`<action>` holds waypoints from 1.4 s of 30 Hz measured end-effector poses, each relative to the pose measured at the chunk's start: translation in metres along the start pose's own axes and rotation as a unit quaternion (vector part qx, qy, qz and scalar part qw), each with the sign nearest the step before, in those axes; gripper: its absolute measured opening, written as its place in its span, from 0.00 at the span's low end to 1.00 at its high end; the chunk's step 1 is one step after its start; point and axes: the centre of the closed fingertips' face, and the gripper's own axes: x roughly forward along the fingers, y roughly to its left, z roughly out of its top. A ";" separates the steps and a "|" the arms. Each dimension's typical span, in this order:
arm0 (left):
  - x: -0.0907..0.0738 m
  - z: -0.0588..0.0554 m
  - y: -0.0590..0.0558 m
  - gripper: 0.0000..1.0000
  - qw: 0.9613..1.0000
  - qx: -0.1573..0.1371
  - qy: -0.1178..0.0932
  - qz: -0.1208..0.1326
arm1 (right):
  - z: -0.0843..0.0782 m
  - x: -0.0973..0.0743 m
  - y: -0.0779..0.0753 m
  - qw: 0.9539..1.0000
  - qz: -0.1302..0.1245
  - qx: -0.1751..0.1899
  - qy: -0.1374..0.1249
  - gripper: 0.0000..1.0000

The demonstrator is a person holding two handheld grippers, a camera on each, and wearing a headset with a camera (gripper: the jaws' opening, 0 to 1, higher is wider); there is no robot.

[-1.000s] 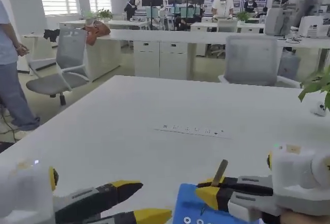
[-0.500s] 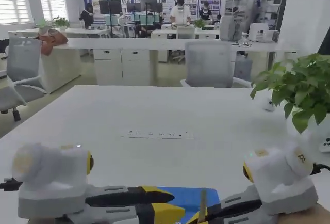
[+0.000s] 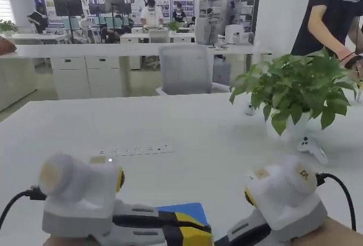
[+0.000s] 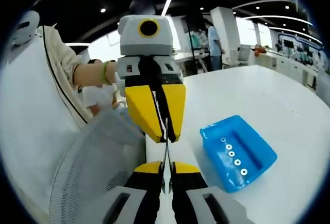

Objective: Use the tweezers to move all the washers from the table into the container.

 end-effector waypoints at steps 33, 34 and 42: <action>-0.024 -0.147 0.024 0.00 0.970 0.043 0.234 0.054 | -0.078 0.056 -0.024 0.993 -0.062 -0.056 0.088 0.08; -0.025 -0.151 0.025 0.00 0.968 0.044 0.242 0.056 | -0.077 0.056 -0.023 0.994 -0.060 -0.051 0.082 0.09; -0.028 -0.172 0.029 0.00 0.952 0.049 0.295 0.059 | -0.068 0.042 -0.016 0.996 -0.077 -0.018 0.039 0.23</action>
